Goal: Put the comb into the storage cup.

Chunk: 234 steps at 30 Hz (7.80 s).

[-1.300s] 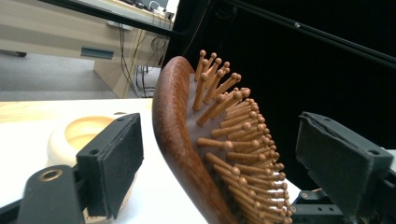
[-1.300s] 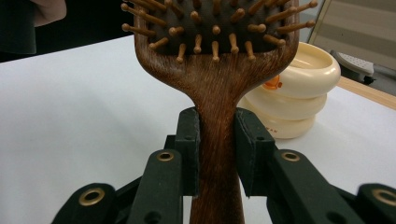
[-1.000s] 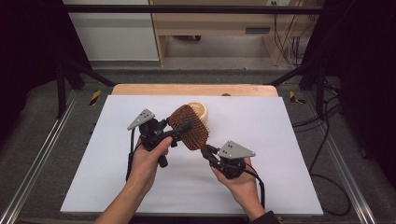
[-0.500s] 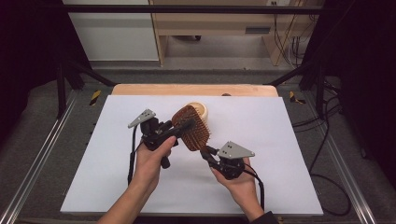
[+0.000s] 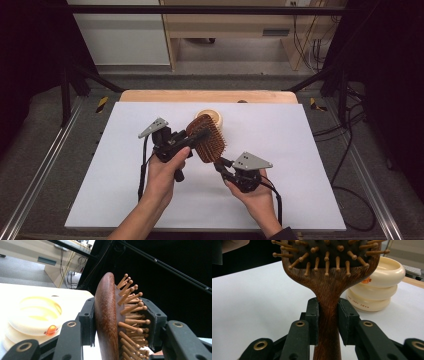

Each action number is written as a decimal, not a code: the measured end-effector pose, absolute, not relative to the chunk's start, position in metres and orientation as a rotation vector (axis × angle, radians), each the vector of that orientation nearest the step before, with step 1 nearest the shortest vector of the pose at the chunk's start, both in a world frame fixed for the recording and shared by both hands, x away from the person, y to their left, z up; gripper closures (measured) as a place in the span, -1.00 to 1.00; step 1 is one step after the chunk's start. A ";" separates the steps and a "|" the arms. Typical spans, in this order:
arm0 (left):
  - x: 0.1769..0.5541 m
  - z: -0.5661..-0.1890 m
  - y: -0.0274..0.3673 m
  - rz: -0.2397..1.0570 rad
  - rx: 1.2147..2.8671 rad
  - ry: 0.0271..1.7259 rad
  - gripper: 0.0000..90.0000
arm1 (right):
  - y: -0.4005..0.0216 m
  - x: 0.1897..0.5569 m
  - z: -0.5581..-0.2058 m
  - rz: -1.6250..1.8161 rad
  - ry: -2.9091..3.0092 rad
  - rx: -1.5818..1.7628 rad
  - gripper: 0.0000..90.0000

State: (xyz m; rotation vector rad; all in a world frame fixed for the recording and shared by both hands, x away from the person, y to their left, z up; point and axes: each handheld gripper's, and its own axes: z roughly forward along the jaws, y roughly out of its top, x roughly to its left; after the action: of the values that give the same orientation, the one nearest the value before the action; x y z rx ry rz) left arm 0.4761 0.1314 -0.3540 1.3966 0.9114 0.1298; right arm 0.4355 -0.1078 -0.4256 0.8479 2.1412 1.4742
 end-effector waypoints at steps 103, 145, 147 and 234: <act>0.511 -0.240 0.143 0.498 1.372 0.839 0.16 | -0.206 0.427 -0.442 1.396 1.833 1.169 -0.91; 0.567 -0.246 0.145 0.533 1.278 0.928 0.16 | -0.205 0.428 -0.443 1.419 1.836 1.154 -0.92; 0.569 -0.245 0.146 0.534 1.275 0.929 0.16 | -0.205 0.428 -0.443 1.417 1.832 1.160 -0.92; 0.596 -0.267 0.123 0.643 1.333 0.952 0.16 | -0.209 0.429 -0.444 1.445 1.829 1.163 -0.93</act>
State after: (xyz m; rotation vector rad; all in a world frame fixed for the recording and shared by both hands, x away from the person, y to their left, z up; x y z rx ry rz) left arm 0.5965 0.1229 -0.2670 1.3327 0.9521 0.6428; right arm 0.4293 -0.2091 -0.4436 1.1626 1.8288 1.4451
